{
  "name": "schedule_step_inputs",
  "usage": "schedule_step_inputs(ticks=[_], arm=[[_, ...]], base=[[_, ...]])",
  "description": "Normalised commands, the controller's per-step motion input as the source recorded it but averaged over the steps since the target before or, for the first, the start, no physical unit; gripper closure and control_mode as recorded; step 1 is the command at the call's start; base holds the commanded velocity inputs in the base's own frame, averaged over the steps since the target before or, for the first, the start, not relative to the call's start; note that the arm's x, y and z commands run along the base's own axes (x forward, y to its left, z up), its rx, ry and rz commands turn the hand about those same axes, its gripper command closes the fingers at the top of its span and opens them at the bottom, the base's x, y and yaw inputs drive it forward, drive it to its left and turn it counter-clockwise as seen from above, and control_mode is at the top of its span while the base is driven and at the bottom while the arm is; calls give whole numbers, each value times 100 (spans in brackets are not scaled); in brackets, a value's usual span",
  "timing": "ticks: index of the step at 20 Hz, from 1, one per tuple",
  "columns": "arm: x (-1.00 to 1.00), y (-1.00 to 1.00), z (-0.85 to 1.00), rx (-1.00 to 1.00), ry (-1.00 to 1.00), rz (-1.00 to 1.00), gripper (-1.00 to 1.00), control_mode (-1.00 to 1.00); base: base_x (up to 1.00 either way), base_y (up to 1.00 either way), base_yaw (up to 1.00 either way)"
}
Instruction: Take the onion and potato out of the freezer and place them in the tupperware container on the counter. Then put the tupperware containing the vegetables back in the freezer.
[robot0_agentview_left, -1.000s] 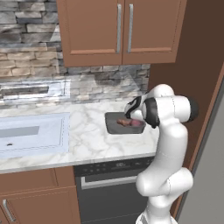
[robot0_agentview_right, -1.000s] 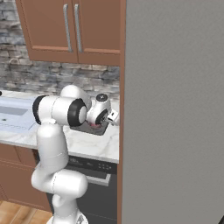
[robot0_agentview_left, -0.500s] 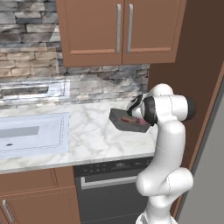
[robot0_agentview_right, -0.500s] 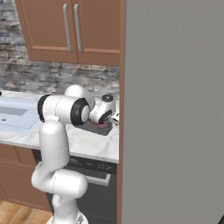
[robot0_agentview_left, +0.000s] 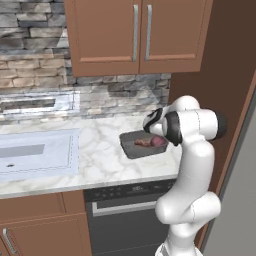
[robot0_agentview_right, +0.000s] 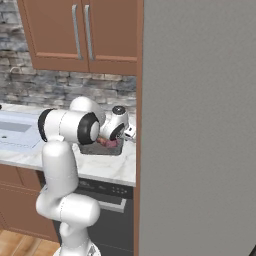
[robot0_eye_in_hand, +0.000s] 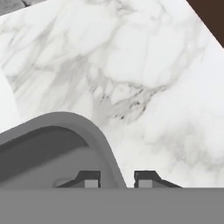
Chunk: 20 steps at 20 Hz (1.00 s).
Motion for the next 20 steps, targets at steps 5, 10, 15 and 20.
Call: schedule_step_inputs(ticks=[5, 10, 15, 20], arm=[[-40, 46, 0, 0, 0, -16, 100, -100], [-53, 45, 3, 2, 0, -29, 100, -100], [-47, 30, 61, 16, 0, -18, 100, -100], [-48, 18, 100, 26, 0, -9, 100, -100]], base=[[0, 0, 0], [0, 0, 0], [0, 0, 0], [0, 0, 0]])
